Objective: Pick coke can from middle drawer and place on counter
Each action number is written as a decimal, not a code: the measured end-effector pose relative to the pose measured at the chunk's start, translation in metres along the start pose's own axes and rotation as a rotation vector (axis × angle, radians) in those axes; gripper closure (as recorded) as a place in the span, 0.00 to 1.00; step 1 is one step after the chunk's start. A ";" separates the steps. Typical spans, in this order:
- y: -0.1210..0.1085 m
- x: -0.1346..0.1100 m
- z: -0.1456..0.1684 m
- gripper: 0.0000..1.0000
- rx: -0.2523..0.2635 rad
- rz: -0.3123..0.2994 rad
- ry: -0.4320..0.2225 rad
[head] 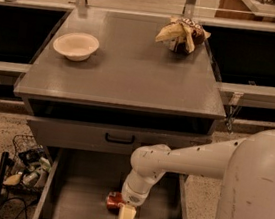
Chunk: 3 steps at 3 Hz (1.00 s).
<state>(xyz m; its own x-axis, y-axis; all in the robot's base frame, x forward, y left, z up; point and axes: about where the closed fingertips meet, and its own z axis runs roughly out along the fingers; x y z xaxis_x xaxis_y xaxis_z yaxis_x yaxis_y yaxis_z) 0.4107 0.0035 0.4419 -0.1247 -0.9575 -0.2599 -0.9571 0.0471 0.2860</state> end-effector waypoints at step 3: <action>-0.021 -0.008 0.015 0.00 0.025 0.065 -0.001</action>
Offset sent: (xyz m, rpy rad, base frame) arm 0.0180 0.0045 -0.0037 0.0295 0.0112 -0.0364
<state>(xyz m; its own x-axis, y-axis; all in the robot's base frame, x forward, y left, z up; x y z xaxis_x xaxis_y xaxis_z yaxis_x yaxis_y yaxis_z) 0.4283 0.0145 0.4243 -0.1875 -0.9519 -0.2424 -0.9531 0.1166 0.2792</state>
